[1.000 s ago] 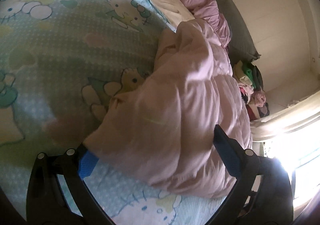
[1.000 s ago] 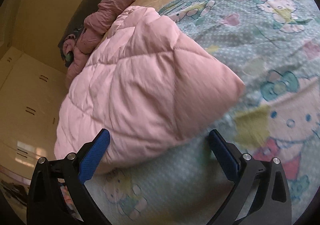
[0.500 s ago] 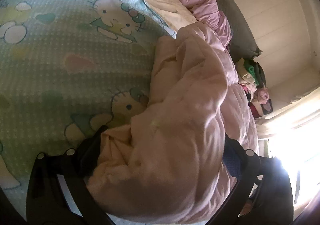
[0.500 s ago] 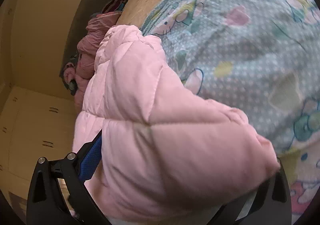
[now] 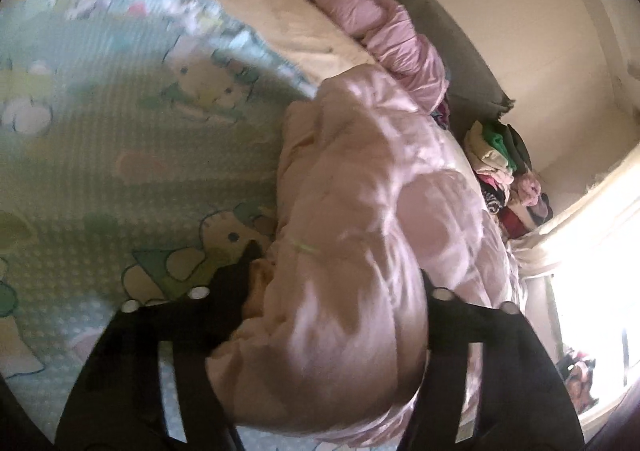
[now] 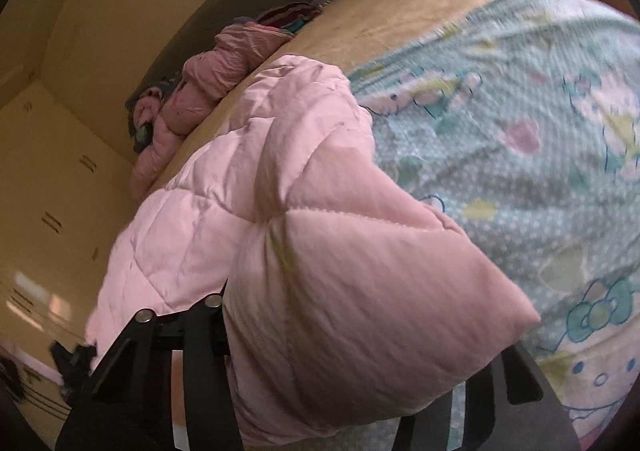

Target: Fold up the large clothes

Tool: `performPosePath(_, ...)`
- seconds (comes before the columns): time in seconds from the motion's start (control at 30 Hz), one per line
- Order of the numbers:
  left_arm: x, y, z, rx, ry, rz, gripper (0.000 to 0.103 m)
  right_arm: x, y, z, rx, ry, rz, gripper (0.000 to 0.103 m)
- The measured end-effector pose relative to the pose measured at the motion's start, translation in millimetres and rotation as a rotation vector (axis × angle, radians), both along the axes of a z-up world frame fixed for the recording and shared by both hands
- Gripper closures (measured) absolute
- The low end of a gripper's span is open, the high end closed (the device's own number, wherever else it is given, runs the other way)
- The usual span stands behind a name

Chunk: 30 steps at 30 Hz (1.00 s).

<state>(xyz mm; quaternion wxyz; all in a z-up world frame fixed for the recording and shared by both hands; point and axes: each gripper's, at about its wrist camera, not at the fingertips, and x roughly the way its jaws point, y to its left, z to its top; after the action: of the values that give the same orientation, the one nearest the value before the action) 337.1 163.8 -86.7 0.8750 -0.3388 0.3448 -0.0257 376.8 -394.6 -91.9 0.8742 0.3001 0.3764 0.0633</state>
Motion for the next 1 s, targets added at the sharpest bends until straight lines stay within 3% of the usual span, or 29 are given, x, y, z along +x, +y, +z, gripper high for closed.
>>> performPosePath(0.07, -3, -3, 6, 0.019, -0.027, 0.000, 0.063, -1, 3, 3, -0.034, -0.001, 0.008, 0.062)
performPosePath(0.23, -13, -15, 29, 0.106, -0.077, -0.015, 0.073, -5, 30, 26, -0.253, -0.074, 0.070, 0.069)
performPosePath(0.37, -21, -35, 57, 0.201, -0.130, -0.040, 0.076, -11, 47, 46, -0.366, -0.154, 0.109, 0.073)
performPosePath(0.47, -28, -41, 70, 0.225, -0.158, -0.053, 0.076, -21, 62, 64, -0.454, -0.208, 0.131, 0.075)
performPosePath(0.67, -44, -47, 87, 0.254, -0.189, -0.067, 0.077, -41, 73, 91, -0.497, -0.312, 0.173, 0.076)
performPosePath(1.0, -70, -48, 100, 0.285, -0.227, -0.060, 0.078, -81, 79, 112, -0.491, -0.380, 0.216, 0.076)
